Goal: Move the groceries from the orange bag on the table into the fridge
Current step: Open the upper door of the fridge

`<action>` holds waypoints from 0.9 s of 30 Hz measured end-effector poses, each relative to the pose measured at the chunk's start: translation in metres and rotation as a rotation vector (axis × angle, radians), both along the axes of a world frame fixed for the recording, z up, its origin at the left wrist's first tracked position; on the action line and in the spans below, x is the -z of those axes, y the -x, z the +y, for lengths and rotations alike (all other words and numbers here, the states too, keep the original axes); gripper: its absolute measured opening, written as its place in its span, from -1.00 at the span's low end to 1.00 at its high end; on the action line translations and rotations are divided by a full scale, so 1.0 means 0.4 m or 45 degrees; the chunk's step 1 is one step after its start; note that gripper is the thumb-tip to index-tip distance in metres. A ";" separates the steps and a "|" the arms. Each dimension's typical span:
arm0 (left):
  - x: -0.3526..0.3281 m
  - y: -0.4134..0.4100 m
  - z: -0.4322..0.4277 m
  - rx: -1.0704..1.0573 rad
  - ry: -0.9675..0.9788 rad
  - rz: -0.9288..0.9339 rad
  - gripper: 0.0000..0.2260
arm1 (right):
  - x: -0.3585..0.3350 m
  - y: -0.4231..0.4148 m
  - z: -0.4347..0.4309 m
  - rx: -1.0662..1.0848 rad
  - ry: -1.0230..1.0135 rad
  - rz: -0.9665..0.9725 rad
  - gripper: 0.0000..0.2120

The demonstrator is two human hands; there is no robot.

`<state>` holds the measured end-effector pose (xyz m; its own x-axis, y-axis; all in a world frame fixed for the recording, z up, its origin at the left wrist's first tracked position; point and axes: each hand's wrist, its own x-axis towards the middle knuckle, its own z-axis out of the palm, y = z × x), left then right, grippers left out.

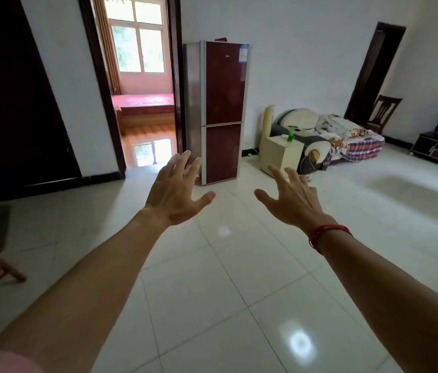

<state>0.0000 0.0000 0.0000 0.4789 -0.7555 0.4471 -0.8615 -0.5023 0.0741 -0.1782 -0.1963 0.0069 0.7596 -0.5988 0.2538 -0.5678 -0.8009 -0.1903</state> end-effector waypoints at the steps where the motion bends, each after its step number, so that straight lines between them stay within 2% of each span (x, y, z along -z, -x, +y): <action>1: 0.000 -0.028 -0.022 0.002 -0.013 0.025 -0.11 | 0.002 -0.031 -0.018 0.001 -0.003 0.003 -0.27; 12: 0.040 -0.372 -0.307 0.013 -0.013 0.013 -0.13 | 0.043 -0.349 -0.309 0.057 -0.034 0.043 -0.28; 27: 0.037 -0.865 -0.849 -0.057 -0.015 0.044 -0.11 | 0.057 -0.889 -0.881 -0.063 0.034 0.119 -0.26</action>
<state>0.3462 -0.3396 -0.0148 0.5272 -0.7382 0.4209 -0.8353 -0.5411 0.0972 0.1775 -0.5489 -0.0160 0.8092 -0.5539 0.1960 -0.5416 -0.8325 -0.1163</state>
